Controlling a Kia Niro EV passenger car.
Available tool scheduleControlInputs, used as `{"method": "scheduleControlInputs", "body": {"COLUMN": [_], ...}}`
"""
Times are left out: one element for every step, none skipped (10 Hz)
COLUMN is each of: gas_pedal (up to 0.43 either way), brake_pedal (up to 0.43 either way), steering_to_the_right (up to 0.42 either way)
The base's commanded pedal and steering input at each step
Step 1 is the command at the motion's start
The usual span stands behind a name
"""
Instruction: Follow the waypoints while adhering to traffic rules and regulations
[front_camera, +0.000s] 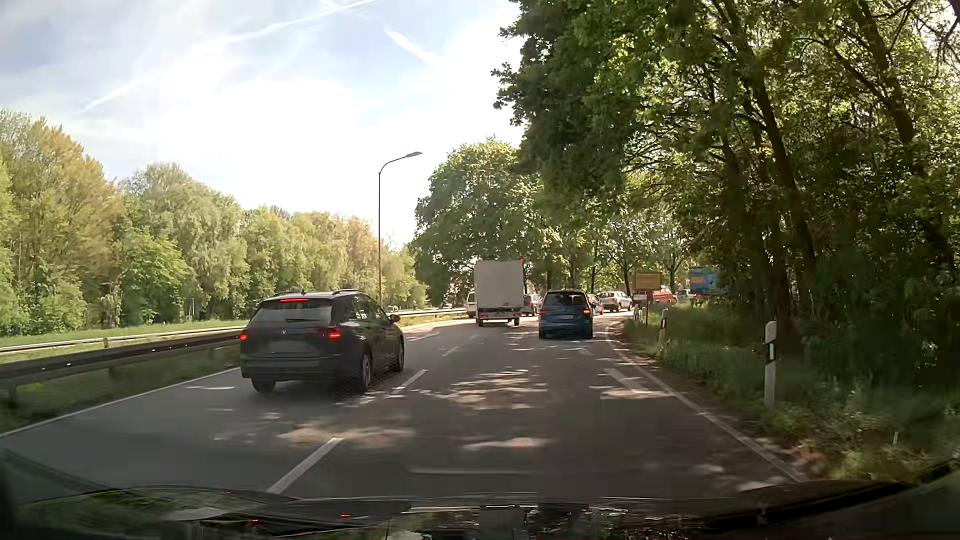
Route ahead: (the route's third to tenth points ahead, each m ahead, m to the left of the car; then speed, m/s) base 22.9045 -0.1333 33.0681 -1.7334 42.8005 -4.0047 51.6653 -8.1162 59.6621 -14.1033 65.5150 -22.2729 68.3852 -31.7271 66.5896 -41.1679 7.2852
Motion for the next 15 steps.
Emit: {"method": "scheduleControlInputs", "body": {"gas_pedal": [0.0,0.0,0.0,0.0,0.0,0.0,0.0,0.0,0.0,0.0,0.0,0.0,0.0,0.0,0.0], "brake_pedal": [0.085,0.085,0.085,0.085,0.085,0.085,0.085,0.085,0.085,0.085,0.085,0.085,0.085,0.085,0.085], "steering_to_the_right": [0.004,0.004,0.004,0.004,0.004,0.005,0.006,0.007,0.008,0.008,0.009,0.01,0.01,0.011,0.011]}}
